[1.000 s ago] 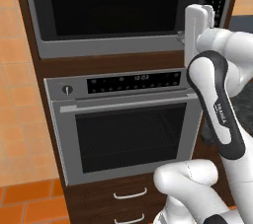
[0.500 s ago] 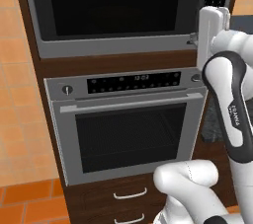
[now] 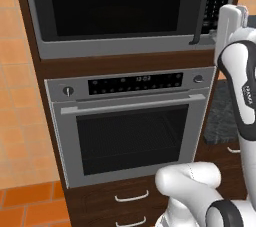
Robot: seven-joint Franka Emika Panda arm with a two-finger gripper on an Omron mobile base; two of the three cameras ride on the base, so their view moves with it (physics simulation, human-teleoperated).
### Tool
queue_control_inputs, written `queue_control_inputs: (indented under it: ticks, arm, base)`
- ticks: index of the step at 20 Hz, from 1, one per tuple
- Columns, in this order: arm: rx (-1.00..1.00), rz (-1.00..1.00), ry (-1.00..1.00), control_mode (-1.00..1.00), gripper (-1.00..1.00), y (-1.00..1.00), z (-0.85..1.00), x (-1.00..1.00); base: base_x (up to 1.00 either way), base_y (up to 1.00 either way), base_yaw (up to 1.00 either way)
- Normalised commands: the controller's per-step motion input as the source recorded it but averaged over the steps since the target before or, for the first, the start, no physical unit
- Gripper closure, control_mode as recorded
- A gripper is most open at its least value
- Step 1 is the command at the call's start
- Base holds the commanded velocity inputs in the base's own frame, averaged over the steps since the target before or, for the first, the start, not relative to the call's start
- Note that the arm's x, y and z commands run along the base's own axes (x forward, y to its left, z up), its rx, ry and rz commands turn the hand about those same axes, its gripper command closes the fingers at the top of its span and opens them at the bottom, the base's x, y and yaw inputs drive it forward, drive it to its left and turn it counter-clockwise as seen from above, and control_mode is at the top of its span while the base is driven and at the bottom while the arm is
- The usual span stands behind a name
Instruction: Open the microwave, place the bowl with waffle inside the microwave, then close the microwave door and turn it on.
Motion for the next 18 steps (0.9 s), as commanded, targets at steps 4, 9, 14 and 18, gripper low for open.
queue_control_inputs:
  ticks: [4, 9, 14, 18]
  arm:
    - [0.06, 0.00, -0.01, -1.00, 1.00, -0.13, 0.00, 0.24]
    - [0.08, -0.01, 0.00, -1.00, 1.00, -0.27, 0.00, 0.48]
    - [0.09, 0.00, 0.00, -1.00, 1.00, -0.20, 0.00, 0.48]
    - [0.09, 0.00, 0.00, -1.00, 1.00, -0.03, 0.00, 0.51]
  base:
    - [0.00, 0.00, 0.00]
    - [0.00, 0.00, 0.00]
    - [0.00, 0.00, 0.00]
    - [0.00, 0.00, 0.00]
